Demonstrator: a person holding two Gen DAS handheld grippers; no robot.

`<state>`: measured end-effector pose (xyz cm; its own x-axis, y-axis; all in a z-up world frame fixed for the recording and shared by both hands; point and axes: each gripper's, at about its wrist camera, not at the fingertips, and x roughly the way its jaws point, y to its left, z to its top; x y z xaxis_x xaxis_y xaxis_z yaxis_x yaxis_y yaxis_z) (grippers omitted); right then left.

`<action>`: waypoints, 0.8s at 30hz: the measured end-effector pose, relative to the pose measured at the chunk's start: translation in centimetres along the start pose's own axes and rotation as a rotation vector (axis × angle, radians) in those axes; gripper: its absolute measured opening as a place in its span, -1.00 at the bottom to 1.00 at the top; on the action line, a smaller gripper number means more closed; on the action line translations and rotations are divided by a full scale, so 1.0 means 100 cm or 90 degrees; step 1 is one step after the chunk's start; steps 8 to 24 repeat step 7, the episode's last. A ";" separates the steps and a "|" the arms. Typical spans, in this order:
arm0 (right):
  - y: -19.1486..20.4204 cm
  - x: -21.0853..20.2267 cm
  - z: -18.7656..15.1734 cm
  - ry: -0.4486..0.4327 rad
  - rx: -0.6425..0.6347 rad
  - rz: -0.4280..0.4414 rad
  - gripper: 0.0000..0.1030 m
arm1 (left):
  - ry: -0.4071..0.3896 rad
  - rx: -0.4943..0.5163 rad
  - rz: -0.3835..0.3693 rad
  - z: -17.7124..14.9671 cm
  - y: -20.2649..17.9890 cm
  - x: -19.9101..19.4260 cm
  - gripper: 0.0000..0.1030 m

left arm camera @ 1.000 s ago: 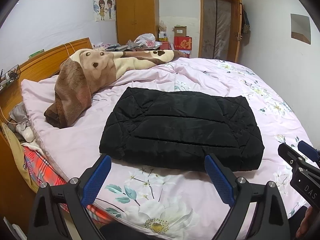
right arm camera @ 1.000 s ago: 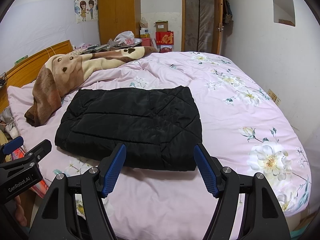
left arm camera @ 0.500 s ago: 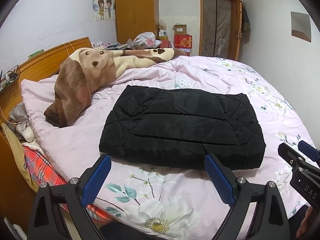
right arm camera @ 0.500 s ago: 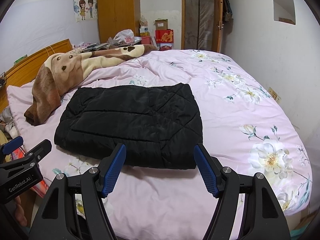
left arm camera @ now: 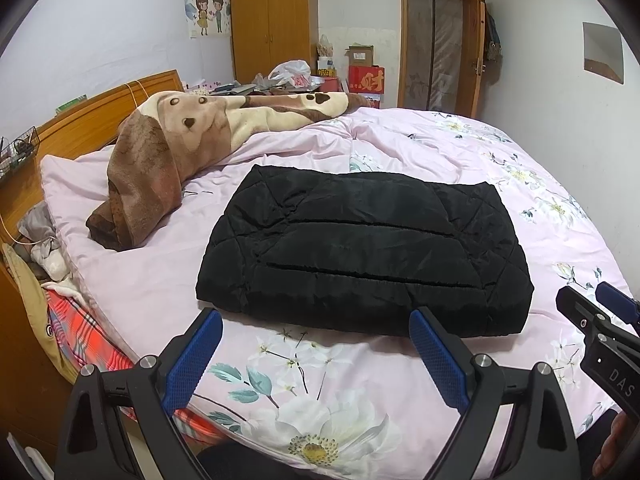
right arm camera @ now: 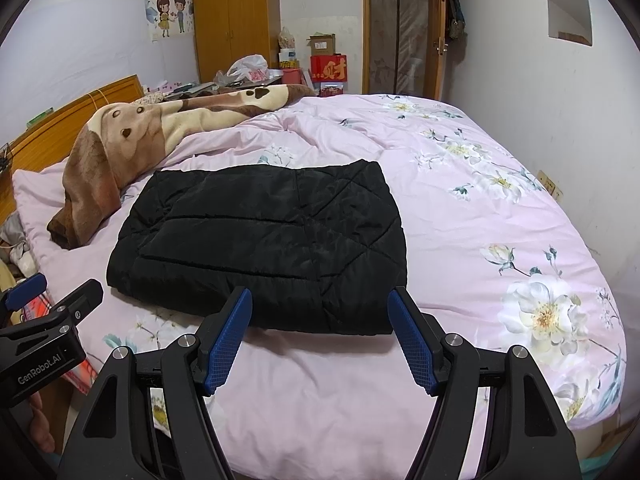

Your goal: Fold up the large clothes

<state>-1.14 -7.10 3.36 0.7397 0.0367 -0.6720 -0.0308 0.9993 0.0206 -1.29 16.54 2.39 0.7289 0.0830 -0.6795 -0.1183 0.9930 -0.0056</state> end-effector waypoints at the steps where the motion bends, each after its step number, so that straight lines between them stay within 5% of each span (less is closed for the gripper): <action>1: 0.000 0.001 0.000 0.001 0.000 0.000 0.37 | 0.001 0.000 0.000 0.001 0.000 0.001 0.85; 24: -0.001 0.002 0.000 0.004 0.003 0.000 0.37 | 0.005 0.000 0.003 -0.001 0.000 0.003 0.85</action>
